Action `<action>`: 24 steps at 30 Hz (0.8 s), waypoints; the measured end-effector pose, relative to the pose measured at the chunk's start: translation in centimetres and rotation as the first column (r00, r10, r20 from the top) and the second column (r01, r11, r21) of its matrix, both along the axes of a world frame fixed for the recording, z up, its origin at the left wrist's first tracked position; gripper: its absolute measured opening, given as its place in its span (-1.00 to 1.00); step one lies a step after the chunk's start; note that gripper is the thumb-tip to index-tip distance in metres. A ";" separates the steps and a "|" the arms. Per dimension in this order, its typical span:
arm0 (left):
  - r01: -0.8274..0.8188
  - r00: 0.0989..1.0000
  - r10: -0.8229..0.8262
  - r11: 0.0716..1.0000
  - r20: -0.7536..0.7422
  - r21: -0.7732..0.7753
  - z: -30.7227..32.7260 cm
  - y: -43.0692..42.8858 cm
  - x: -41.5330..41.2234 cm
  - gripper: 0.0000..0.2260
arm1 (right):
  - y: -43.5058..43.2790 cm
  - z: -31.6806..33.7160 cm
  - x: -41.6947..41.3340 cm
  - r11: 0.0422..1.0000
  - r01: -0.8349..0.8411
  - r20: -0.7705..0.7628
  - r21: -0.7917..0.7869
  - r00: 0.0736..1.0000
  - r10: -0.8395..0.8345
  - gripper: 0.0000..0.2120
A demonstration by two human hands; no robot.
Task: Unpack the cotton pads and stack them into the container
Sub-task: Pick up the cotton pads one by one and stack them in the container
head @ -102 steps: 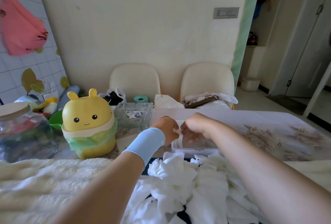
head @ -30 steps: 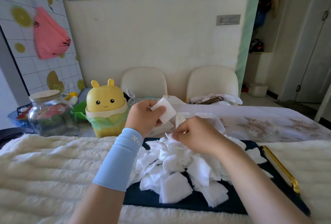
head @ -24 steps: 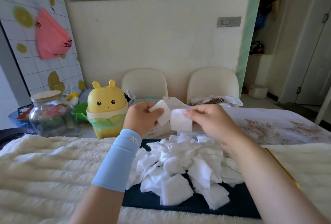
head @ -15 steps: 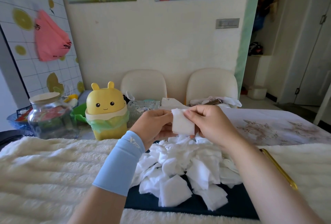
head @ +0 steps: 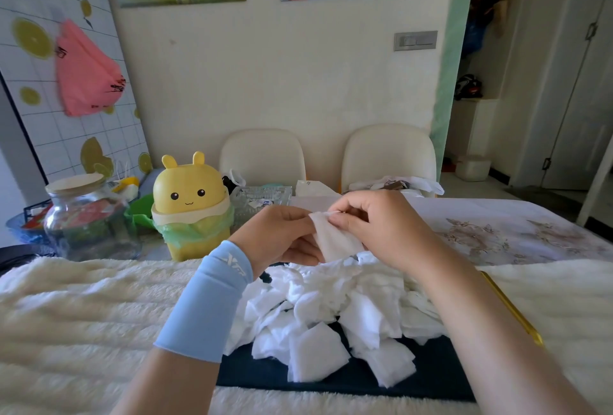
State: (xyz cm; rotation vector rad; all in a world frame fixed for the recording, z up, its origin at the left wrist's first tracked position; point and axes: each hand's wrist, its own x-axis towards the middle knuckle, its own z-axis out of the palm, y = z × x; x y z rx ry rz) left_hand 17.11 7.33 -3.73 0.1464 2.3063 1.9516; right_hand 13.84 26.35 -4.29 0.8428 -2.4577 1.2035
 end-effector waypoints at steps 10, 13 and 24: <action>0.032 0.998 -0.033 0.999 -0.046 -0.038 0.0 -0.3 -0.4 -0.87 | -0.3 0.1 0.0 0.973 -0.006 0.251 -0.231 0.966 0.065 -0.72; -0.012 1.000 0.012 1.000 -0.023 0.029 -0.2 -0.5 -0.7 -0.90 | -0.4 0.1 0.1 0.916 -0.038 0.342 -0.400 0.921 0.187 -0.67; -0.336 0.937 0.345 0.932 -0.049 0.136 -1.2 -1.6 -2.2 -0.80 | -0.3 -0.4 0.2 0.997 -0.005 0.208 0.071 0.978 -0.010 -0.65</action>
